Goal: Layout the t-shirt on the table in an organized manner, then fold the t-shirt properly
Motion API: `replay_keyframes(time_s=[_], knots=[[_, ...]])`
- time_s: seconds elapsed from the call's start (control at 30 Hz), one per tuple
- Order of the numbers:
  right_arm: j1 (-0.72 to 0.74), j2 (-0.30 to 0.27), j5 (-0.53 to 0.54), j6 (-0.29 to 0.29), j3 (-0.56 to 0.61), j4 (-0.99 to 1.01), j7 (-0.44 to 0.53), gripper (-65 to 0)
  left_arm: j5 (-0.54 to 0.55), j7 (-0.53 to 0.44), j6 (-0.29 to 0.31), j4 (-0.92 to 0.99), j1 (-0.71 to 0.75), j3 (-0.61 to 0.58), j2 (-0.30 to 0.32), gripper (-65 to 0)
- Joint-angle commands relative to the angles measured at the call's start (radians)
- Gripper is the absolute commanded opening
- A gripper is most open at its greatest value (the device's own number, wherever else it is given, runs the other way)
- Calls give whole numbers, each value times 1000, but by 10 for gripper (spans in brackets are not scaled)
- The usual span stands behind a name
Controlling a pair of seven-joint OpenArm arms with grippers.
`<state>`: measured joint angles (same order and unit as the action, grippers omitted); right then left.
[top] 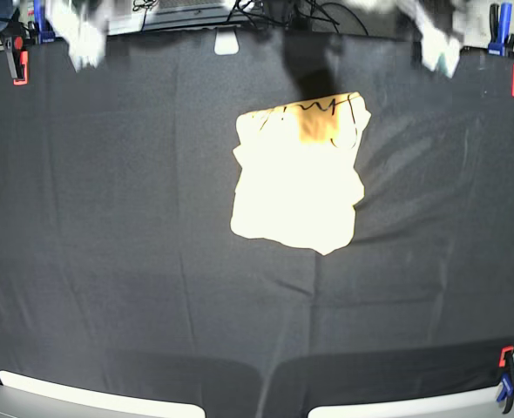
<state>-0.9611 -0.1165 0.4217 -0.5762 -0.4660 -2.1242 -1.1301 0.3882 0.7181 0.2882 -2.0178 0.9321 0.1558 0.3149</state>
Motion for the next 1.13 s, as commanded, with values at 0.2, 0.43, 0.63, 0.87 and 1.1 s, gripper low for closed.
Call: replay_keyframes(time_s=[0.2,0.43,0.63,0.87,1.1], knots=[[-15,-18,1,0,-1,349,16,-650,5,-229,76,409,0,-22,1,-650],[253,-142,-115,-1,128,924,212,-650,5,-485,140,1001,-258,-32,-55,-650],[496,-210,-204,7,301,1357,529,-650,-24,-747,139,1443,-462,-31,-117,-650],[710,-183,-293,8,414,1616,786,-650,-272,-843,138,1640,-650,-31,-183,-650],[759,-145,-317,7,434,1655,823,-650,-276,-839,35,1665,-714,-31,-243,-650]])
